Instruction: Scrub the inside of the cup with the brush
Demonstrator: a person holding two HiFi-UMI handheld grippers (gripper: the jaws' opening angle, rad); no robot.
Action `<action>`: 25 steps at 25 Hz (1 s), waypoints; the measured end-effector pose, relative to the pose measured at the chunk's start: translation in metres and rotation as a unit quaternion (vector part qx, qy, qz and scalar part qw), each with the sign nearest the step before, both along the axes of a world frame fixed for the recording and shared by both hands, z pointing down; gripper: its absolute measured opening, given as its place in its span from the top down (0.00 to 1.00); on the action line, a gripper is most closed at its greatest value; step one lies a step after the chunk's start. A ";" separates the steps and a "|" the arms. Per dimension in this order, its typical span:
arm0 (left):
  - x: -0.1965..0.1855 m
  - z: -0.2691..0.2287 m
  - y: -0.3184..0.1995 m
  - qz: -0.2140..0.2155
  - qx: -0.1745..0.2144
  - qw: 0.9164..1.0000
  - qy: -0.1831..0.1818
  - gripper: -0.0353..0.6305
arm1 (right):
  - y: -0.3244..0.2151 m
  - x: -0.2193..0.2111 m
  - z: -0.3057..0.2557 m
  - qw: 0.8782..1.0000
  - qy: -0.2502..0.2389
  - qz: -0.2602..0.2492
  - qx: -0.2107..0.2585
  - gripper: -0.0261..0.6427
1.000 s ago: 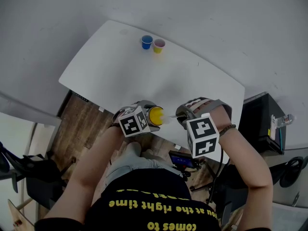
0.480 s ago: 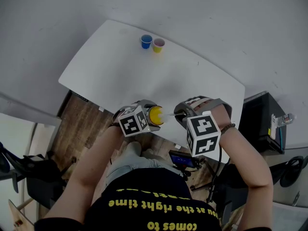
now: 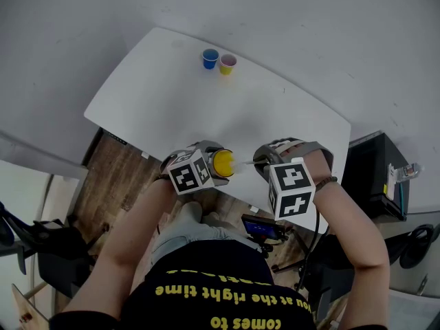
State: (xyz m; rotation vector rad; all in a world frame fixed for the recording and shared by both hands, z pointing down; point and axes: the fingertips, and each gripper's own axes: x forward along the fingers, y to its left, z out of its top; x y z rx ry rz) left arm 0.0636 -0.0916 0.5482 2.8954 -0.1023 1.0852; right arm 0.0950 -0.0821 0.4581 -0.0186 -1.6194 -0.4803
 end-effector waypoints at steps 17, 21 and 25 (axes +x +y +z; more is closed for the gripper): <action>-0.001 0.004 0.000 -0.002 -0.003 1.000 -0.003 0.33 | 0.009 -0.010 -0.012 1.000 -0.029 0.000 -0.006 0.89; 0.000 0.004 0.000 0.000 -0.002 1.000 -0.001 0.33 | 0.002 -0.007 -0.013 0.999 -0.031 0.015 -0.003 0.89; -0.001 0.001 -0.001 -0.002 0.003 1.000 0.001 0.33 | -0.003 0.001 -0.009 0.999 -0.019 0.025 -0.003 0.89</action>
